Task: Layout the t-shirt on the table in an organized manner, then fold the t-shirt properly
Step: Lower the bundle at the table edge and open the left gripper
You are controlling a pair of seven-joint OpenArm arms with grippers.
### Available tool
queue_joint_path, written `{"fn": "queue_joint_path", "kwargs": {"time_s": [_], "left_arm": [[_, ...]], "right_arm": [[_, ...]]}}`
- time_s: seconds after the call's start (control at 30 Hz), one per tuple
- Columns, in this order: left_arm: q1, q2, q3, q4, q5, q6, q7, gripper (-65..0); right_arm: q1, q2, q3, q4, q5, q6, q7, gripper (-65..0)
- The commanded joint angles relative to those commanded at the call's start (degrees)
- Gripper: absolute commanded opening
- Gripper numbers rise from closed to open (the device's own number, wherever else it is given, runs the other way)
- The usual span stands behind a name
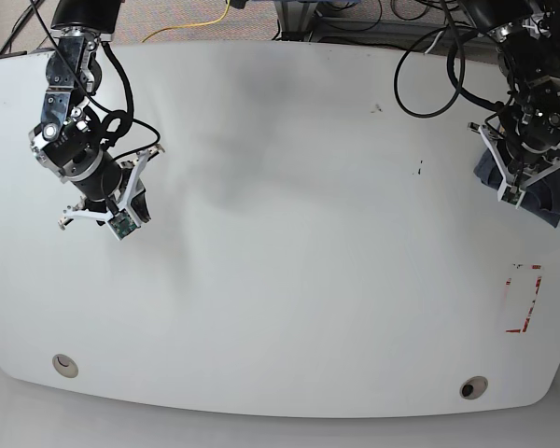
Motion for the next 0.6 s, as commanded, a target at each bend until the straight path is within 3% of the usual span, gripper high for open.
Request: {"fn": "queue_joint_path", "kwargs": {"time_s": [0.27, 0.4, 0.6], "left_arm": [[-5.3, -0.2, 0.7, -10.2, 0.1, 0.0, -0.4, -62.8], [-6.8, -2.3, 0.7, -14.9, 0.0, 0.0, -1.0, -62.8], [-7.6, -5.9, 0.5, -21.6, 0.0, 0.0, -6.6, -62.8]], "right_arm": [[-0.2, 0.0, 0.1, 0.0, 0.0, 0.00, 0.0, -58.3], [-0.3, 0.0, 1.4, 0.0, 0.0, 0.00, 0.0, -58.3], [-0.3, 0.0, 2.8, 0.0, 0.0, 0.00, 0.0, -58.3]]}}
